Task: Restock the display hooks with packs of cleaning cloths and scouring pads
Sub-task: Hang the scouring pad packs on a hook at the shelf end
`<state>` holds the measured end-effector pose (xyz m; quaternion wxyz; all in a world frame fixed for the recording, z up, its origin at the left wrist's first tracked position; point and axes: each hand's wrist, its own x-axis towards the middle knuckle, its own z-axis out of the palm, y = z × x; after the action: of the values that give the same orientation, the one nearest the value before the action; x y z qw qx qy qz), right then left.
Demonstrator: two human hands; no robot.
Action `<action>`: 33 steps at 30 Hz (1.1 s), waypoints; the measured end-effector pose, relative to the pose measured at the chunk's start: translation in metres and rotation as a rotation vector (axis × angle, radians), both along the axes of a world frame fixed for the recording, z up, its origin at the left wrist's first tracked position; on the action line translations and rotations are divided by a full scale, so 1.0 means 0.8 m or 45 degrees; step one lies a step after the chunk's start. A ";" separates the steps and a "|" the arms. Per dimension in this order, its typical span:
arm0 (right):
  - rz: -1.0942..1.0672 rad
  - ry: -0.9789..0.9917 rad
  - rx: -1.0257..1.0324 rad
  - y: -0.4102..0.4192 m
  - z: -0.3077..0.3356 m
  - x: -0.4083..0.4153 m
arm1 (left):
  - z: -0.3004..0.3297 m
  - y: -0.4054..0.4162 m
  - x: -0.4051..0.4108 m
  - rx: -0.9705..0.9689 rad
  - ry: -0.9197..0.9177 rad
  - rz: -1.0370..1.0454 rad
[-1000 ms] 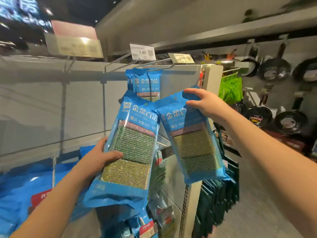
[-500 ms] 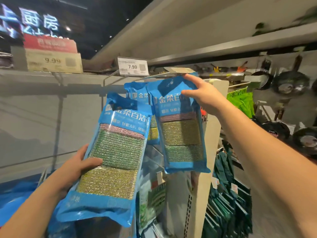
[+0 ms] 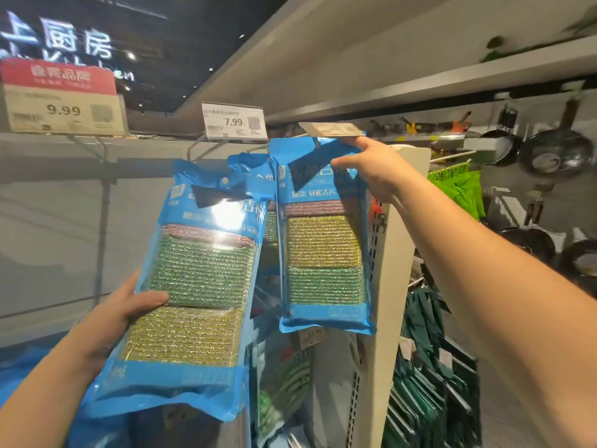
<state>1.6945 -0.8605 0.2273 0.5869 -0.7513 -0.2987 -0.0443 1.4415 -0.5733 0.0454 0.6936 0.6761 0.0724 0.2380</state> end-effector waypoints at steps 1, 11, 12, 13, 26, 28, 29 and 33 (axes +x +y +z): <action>0.002 0.008 -0.013 0.003 0.000 0.002 | -0.001 0.003 0.000 -0.031 -0.009 -0.016; -0.102 -0.115 -0.114 0.062 -0.036 0.029 | -0.009 0.003 -0.013 -0.069 0.015 -0.076; -0.112 -0.121 -0.109 0.070 -0.041 0.032 | -0.013 0.006 -0.012 -0.086 0.018 -0.087; -0.123 -0.125 -0.101 0.078 -0.045 0.037 | -0.015 0.008 -0.013 -0.096 0.017 -0.103; -0.233 -0.051 -0.237 0.120 -0.051 0.060 | -0.016 -0.014 -0.010 -0.055 0.008 -0.172; -0.302 -0.036 -0.132 0.111 -0.056 0.048 | -0.014 -0.022 -0.010 -0.096 0.005 -0.209; -0.330 -0.043 -0.052 0.107 -0.062 0.037 | -0.018 -0.020 -0.008 -0.090 0.013 -0.223; -0.250 -0.142 0.093 0.083 -0.088 -0.031 | -0.029 -0.017 -0.004 -0.066 -0.002 -0.219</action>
<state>1.6701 -0.7943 0.1571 0.5892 -0.7514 -0.2541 -0.1540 1.4381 -0.5867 0.0226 0.7289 0.6614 0.0195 0.1760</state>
